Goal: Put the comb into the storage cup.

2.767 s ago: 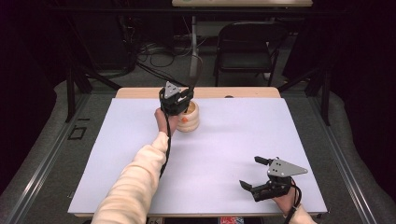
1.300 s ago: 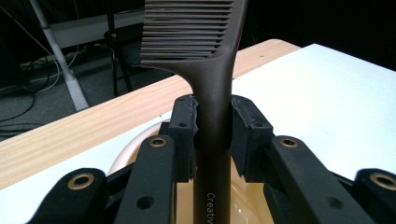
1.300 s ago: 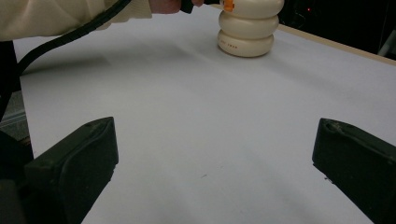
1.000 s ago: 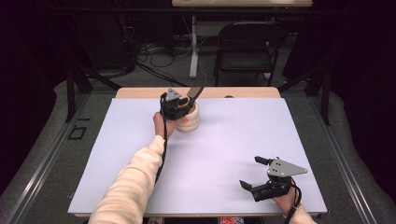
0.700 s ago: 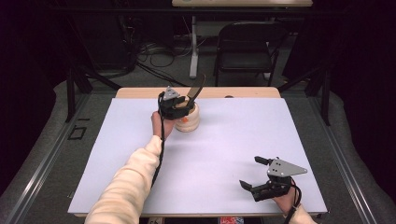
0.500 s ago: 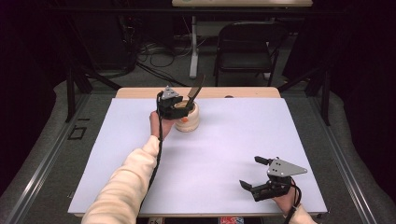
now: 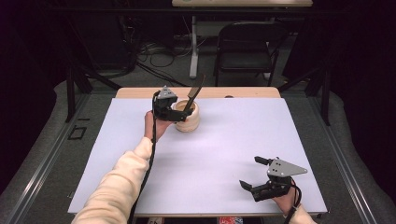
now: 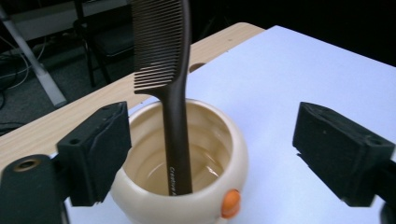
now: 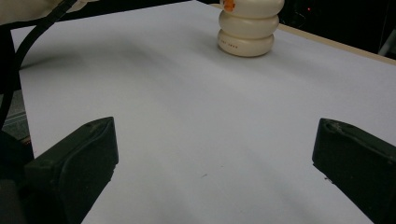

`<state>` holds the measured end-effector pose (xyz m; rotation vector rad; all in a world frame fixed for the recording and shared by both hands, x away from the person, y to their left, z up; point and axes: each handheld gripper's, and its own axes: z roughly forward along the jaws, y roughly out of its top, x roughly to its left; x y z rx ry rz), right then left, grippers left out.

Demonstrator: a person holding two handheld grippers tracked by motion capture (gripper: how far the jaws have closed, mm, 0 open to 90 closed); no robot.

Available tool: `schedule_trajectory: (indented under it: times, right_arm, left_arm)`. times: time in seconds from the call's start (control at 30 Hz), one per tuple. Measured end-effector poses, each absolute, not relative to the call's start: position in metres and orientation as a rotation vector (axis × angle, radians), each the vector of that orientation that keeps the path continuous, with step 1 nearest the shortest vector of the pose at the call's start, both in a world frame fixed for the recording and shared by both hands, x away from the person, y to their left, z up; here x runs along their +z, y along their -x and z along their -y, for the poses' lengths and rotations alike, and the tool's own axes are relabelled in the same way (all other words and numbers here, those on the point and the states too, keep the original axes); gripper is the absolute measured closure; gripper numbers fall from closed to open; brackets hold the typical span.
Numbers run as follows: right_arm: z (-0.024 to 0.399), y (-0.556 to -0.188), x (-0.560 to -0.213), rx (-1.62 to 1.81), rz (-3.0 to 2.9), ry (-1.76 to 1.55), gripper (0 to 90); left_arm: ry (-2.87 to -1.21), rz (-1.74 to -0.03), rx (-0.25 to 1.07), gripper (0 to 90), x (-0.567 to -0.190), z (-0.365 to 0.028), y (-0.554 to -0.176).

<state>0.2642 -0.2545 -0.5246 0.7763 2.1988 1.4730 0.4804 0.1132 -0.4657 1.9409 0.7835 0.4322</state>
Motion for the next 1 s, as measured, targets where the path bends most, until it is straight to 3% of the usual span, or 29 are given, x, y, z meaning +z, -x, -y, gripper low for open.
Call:
schedule_trajectory:
  times: [0.4, 1.0]
  right_arm:
    - [0.254, -0.264, -0.525, 1.483, -2.203, -0.778, 0.0]
    - [0.254, -0.265, -0.525, 1.481, -2.206, -0.781, 0.0]
  left_arm:
    - [-1.995, -0.776, 0.487, 0.0, -0.455, -0.126, -0.456]
    - [-2.050, -0.847, 0.495, 0.0, -0.465, -0.156, -0.422]
